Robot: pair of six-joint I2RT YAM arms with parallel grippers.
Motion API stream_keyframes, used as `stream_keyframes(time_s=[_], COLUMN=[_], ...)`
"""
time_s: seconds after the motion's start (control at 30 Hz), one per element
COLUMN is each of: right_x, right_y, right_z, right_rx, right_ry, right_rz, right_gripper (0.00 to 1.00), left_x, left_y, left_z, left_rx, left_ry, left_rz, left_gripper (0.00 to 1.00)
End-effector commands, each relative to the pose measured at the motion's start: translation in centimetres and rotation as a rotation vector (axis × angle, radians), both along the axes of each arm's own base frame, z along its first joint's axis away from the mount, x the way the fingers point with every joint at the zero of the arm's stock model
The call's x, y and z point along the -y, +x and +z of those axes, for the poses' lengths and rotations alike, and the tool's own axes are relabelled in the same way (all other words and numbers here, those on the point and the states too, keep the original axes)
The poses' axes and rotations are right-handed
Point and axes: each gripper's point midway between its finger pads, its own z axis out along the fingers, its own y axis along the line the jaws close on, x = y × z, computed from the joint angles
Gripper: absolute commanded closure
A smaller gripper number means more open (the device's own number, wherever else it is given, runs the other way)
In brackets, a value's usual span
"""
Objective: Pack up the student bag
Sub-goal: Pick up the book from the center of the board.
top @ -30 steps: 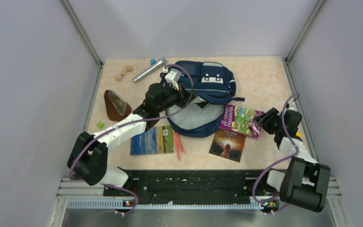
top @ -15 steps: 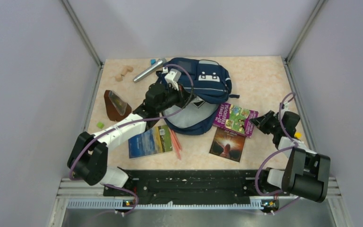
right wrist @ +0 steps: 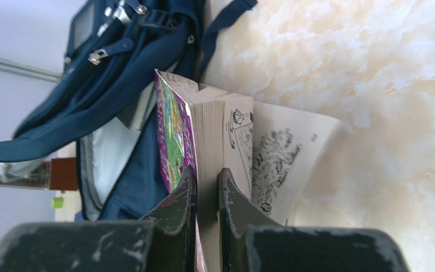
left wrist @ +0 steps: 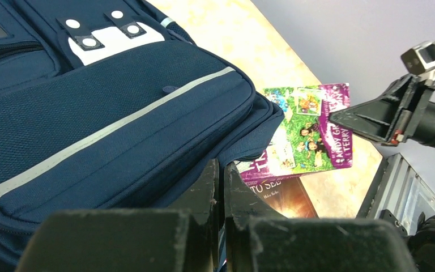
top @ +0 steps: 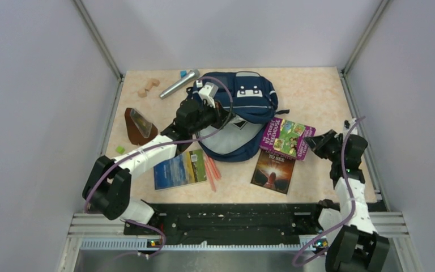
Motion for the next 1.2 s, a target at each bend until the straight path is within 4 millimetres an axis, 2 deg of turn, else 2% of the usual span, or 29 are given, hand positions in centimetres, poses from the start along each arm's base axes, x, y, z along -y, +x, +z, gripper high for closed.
stream_keyframes(time_s=[0.0, 0.3, 0.4, 0.5, 0.57, 0.8, 1.17], right_x=[-0.6, -0.3, -0.5, -1.2, -1.7, -2.4, -4.2], right_y=[0.2, -2.4, -3.0, -3.4, -3.6, -4.9, -6.5], right_z=[7.0, 14.2, 15.8, 16.3, 15.9, 12.6, 8.1], right_rx=[0.124, 0.236, 0.270, 0.290, 0.291, 0.235, 0.131], right_ry=[0.049, 0.019, 0.022, 0.066, 0.106, 0.206, 0.295], right_rz=[-0.020, -0.100, -0.105, -0.080, -0.071, -0.084, -0.049], right_gripper=[1.00, 1.00, 1.00, 1.00, 1.00, 1.00, 1.00], left_x=[1.1, 0.5, 0.3, 0.5, 0.8, 2.1, 3.3], left_y=[0.9, 2.9, 3.2, 3.1, 3.1, 3.3, 5.6], left_z=[5.1, 5.2, 5.2, 5.5, 5.8, 6.9, 8.6], left_rx=[0.102, 0.084, 0.079, 0.075, 0.076, 0.090, 0.126], left_ry=[-0.090, -0.079, -0.080, -0.088, -0.096, -0.119, -0.158], left_rz=[0.007, 0.108, 0.126, 0.127, 0.126, 0.129, 0.235], left_gripper=[1.00, 1.00, 1.00, 1.00, 1.00, 1.00, 1.00])
